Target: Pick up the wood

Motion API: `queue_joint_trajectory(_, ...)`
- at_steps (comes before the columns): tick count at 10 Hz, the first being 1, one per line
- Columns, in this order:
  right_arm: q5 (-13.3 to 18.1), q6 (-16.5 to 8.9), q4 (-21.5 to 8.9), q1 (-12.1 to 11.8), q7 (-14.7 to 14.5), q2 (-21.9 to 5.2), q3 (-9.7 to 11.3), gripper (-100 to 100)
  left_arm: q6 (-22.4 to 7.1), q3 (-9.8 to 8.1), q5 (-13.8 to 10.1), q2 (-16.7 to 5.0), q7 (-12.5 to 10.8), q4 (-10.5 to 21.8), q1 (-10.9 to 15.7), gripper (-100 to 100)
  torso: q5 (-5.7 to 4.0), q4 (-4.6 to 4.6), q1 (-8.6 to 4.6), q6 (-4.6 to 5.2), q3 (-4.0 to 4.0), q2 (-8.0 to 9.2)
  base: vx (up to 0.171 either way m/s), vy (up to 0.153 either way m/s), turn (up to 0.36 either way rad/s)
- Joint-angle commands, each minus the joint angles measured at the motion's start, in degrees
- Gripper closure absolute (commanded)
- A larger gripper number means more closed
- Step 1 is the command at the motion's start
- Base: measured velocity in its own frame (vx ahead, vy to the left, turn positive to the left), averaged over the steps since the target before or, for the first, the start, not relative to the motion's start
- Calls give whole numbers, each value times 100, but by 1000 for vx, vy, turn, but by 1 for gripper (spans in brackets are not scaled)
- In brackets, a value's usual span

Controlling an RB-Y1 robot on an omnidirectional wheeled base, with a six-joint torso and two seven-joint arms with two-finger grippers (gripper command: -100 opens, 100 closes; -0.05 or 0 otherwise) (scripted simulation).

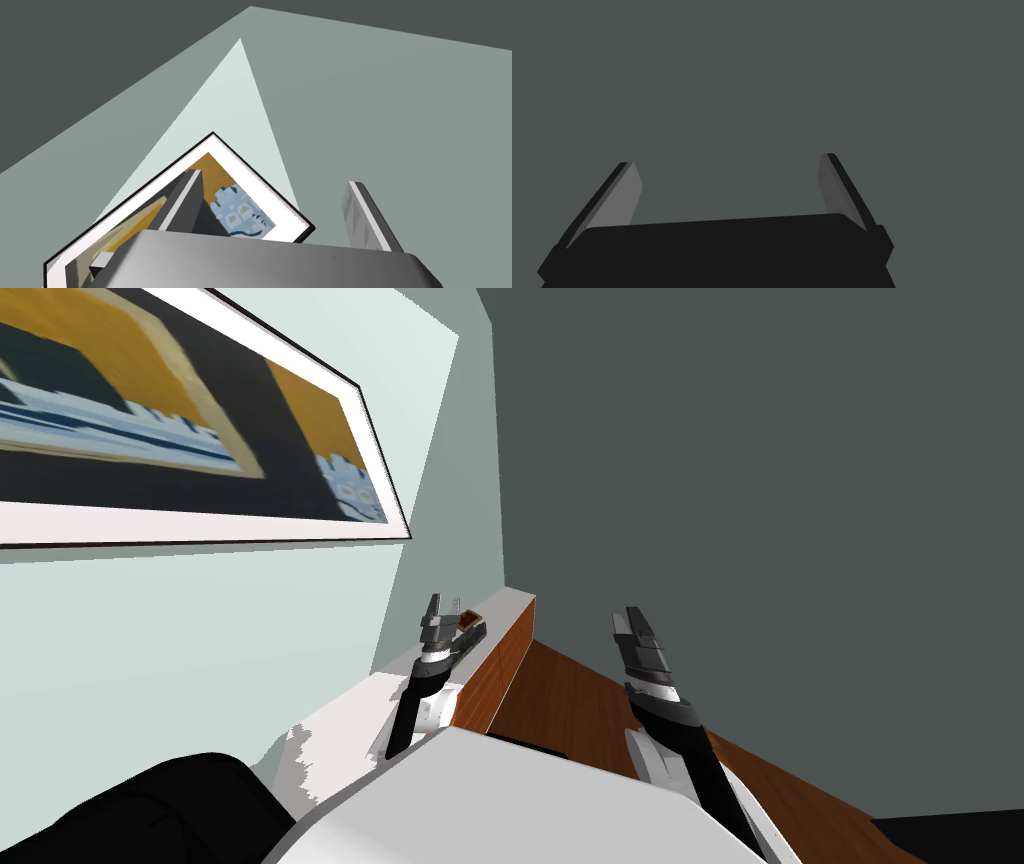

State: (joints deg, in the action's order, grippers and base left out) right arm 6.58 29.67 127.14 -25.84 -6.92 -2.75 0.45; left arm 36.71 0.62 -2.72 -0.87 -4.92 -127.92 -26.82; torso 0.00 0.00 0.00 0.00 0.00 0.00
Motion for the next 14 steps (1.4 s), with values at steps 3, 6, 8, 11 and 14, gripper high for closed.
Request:
queue_joint_trajectory(3,0,0,0,0,0,1,1,0,-557,-251,-164,-255,-98,-10,72,-100,-5,1,-24,0,3,5,-15,-63,13)
queue_joint_trajectory(6,0,0,0,0,0,0,0,0,-1070,-471,-289,-407,-178,-4,142,-100,-4,0,-16,0,1,1,-3,-44,8)
queue_joint_trajectory(8,0,0,0,0,0,0,0,0,-1391,-602,-360,-489,-227,3,185,-100,-2,-1,-10,0,-2,-3,8,-25,9)
queue_joint_trajectory(11,0,0,0,0,0,0,0,0,-1838,-904,-522,-663,-340,33,283,-100,-1,-1,-3,0,-3,-5,12,-10,6)
queue_joint_trajectory(14,0,0,0,0,0,0,0,0,-2284,-1068,-613,-754,-405,55,335,-100,0,-1,-1,0,-2,-4,11,-7,2)
